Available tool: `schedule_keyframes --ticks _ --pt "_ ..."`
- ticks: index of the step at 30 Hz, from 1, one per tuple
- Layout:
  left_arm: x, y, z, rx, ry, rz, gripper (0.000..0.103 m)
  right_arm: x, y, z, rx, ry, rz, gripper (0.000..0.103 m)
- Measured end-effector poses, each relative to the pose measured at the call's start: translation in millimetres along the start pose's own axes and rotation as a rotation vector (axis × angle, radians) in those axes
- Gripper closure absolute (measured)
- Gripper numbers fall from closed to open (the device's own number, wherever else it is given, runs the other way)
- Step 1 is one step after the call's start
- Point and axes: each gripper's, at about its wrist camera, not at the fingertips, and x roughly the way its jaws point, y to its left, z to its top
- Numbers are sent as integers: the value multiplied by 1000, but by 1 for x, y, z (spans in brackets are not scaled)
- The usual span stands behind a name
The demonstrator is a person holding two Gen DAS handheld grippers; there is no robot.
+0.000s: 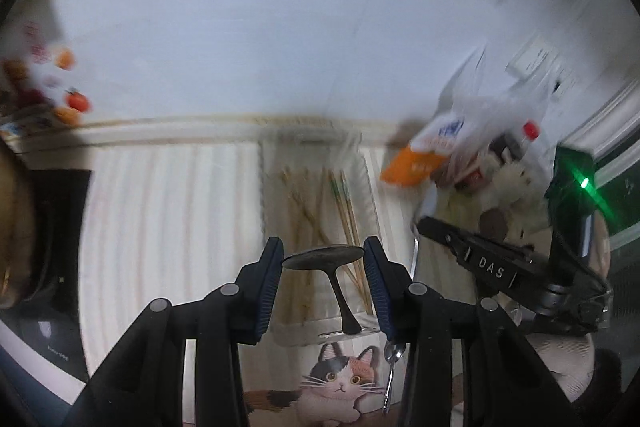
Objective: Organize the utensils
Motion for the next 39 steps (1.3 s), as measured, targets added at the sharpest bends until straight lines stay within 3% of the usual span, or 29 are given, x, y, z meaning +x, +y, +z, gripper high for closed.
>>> schedule_keyframes --ticks 3,5,6,8,13,14,16,20,23,26,31,34,39 --pt "30 -4 6 2 72 31 64 29 -2 9 -1 84 6 100" --pt "38 -6 5 4 69 59 63 43 -6 11 12 128 10 91" --pt "38 -6 4 -1 61 63 61 45 -8 11 19 135 6 81" --pt "36 -5 1 -5 39 79 44 41 -14 9 32 120 3 77" --pt "22 -6 -11 20 -43 164 34 7 -38 -4 79 51 -24 71" --pt "17 -8 -17 24 -73 185 18 1 -43 -6 89 36 -32 69" --pt "9 -10 -28 28 -130 192 0 -19 -57 -17 111 -4 -67 58" --pt "11 -18 -55 41 -137 243 0 -55 -92 -54 169 -93 -128 46" --pt "25 -34 -83 51 -111 249 0 -67 -117 -87 197 -100 -201 45" --pt "61 -57 -121 84 -11 232 0 -62 -142 -123 207 -49 -275 45" --pt "131 -93 -164 136 183 164 0 -32 -187 -174 284 81 -301 45" --pt "166 -110 -178 152 259 139 5 -29 -206 -192 329 96 -304 45" --pt "199 -126 -184 178 292 151 27 -26 -215 -198 323 104 -313 45"
